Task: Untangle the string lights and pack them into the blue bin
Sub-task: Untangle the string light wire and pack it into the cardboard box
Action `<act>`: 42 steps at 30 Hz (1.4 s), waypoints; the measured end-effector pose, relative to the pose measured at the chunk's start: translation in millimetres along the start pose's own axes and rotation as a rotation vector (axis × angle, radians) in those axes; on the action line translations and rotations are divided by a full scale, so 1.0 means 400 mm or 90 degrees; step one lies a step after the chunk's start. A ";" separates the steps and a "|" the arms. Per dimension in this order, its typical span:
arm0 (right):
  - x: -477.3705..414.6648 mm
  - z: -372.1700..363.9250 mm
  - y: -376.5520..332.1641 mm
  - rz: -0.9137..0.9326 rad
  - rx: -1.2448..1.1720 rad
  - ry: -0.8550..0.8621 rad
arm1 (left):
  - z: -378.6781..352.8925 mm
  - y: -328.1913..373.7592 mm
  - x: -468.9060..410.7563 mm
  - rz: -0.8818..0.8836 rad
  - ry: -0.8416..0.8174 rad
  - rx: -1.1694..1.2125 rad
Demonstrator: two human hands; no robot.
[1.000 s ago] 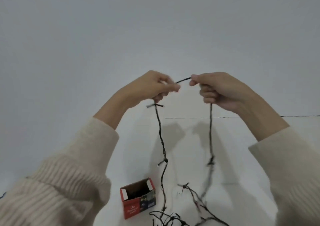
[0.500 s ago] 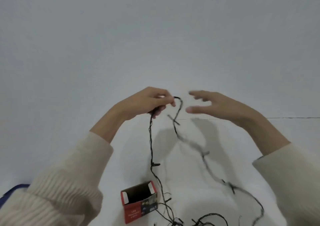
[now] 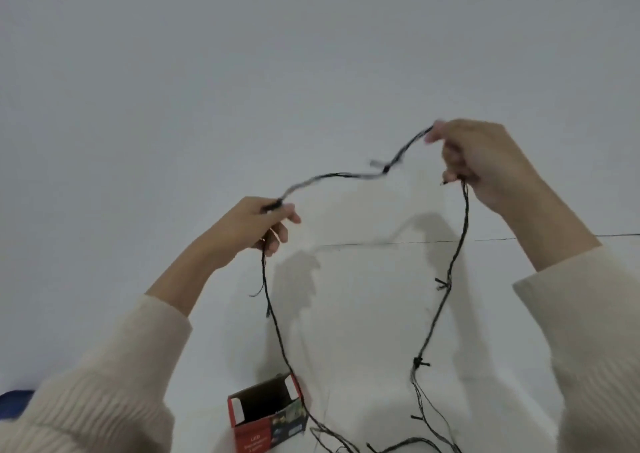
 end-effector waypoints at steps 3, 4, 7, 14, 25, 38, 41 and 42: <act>0.095 -0.117 0.026 0.104 0.413 -0.238 | -0.009 0.097 -0.007 -0.058 0.024 0.003; 0.120 -0.148 0.028 0.108 0.418 -0.272 | -0.029 0.142 -0.004 -0.095 0.011 -0.019; 0.190 -0.232 0.003 0.015 0.185 -0.351 | -0.077 0.245 0.001 -0.196 -0.011 -0.105; 0.086 -0.100 -0.002 -0.003 0.118 -0.084 | -0.023 0.144 -0.004 -0.104 -0.029 -0.033; 0.120 -0.129 0.012 0.113 0.400 -0.166 | 0.005 0.147 0.016 -0.117 -0.041 0.006; 0.055 -0.013 0.062 -0.140 -0.136 0.071 | 0.043 0.077 0.017 -0.061 -0.044 -0.037; 0.066 -0.025 0.069 -0.017 0.190 -0.008 | 0.061 0.061 0.016 -0.063 -0.016 -0.037; 0.088 -0.058 0.071 0.035 0.325 -0.078 | 0.057 0.077 0.017 -0.078 -0.010 -0.028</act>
Point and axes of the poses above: each hand's wrist, its own x-axis away from the middle knuckle, its own z-axis out of the back of the hand, y = z × x, the point moved 10 cm from there along -x, towards the middle knuckle, and after that the axes turned 14 degrees about y, right-handed, at the moved point
